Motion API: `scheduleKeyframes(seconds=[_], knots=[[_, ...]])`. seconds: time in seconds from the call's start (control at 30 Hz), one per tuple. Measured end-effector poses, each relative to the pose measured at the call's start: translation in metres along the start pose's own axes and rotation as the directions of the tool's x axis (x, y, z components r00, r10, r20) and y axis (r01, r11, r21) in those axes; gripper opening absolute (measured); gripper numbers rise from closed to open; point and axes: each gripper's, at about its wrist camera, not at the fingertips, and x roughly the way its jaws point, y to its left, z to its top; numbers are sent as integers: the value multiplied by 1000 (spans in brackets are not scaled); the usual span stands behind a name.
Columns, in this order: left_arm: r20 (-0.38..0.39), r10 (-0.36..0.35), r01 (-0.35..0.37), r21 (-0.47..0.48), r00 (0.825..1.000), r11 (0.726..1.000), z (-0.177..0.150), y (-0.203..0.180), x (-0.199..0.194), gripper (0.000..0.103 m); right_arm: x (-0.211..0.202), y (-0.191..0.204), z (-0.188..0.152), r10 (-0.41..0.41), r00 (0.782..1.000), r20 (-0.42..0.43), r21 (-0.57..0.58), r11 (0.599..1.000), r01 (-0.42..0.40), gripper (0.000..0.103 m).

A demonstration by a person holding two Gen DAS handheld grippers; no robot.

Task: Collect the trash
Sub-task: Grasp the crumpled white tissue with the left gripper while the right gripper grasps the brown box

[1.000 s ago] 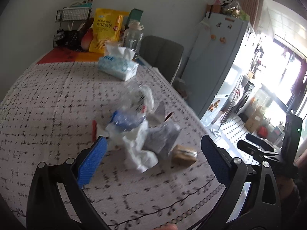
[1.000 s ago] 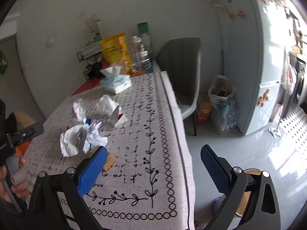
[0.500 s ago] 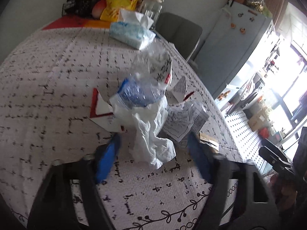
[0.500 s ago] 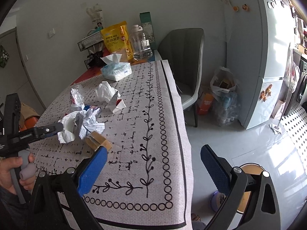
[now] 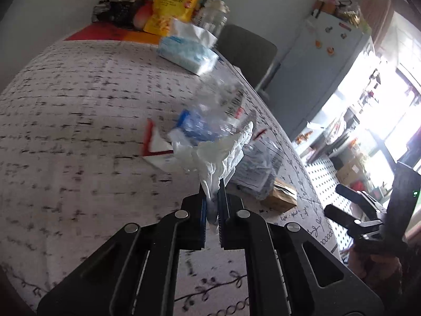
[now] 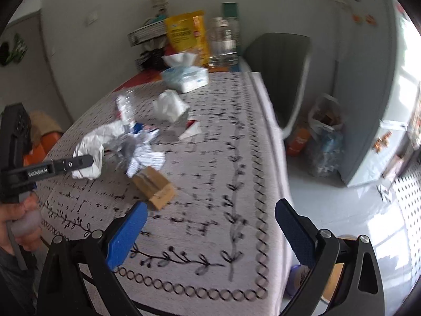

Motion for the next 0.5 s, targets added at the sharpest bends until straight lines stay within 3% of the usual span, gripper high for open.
scheduleKeyframes(seconds=[0.17,0.37,0.47,0.5], knots=[[27,28,-27,-21,999,999,2,20,-18,8,25,27,11,57,997,-52,-99,993,-62,95],[30,37,-36,-28,999,999,0,32,-26,8,53,50,23,56,995,-87,-186,980,-71,95],[28,37,-36,-43,999,998,-1,39,-26,8,67,58,25,29,994,-102,-213,976,-51,86],[27,37,-36,-46,999,998,-1,41,-26,8,71,59,25,28,993,-110,-209,977,-51,78]])
